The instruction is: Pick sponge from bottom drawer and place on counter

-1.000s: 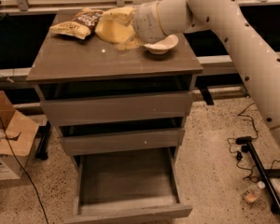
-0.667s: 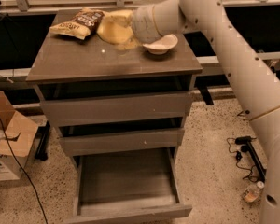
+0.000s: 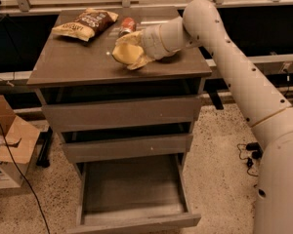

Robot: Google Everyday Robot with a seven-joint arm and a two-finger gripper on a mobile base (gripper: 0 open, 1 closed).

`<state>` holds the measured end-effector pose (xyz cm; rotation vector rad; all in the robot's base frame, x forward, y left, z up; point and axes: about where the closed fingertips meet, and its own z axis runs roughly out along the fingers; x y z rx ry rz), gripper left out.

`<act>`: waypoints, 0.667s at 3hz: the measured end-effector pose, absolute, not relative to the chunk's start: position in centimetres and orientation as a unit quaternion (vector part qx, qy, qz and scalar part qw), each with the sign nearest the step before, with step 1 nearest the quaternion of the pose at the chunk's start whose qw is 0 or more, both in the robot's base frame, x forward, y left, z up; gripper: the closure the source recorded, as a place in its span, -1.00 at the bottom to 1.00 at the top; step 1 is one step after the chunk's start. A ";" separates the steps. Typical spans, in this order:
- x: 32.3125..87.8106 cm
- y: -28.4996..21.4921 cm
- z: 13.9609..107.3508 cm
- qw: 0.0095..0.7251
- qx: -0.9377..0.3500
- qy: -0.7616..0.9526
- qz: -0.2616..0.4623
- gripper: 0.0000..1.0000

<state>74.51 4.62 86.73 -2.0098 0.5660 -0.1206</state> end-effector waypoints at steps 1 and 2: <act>75.6 4.4 84.4 0.504 -0.820 0.269 -0.031 -0.97; 75.6 4.4 84.4 0.504 -0.820 0.269 -0.031 -1.00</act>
Offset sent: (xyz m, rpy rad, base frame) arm 0.0097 -0.0030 -0.0208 0.0250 0.0562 -0.0411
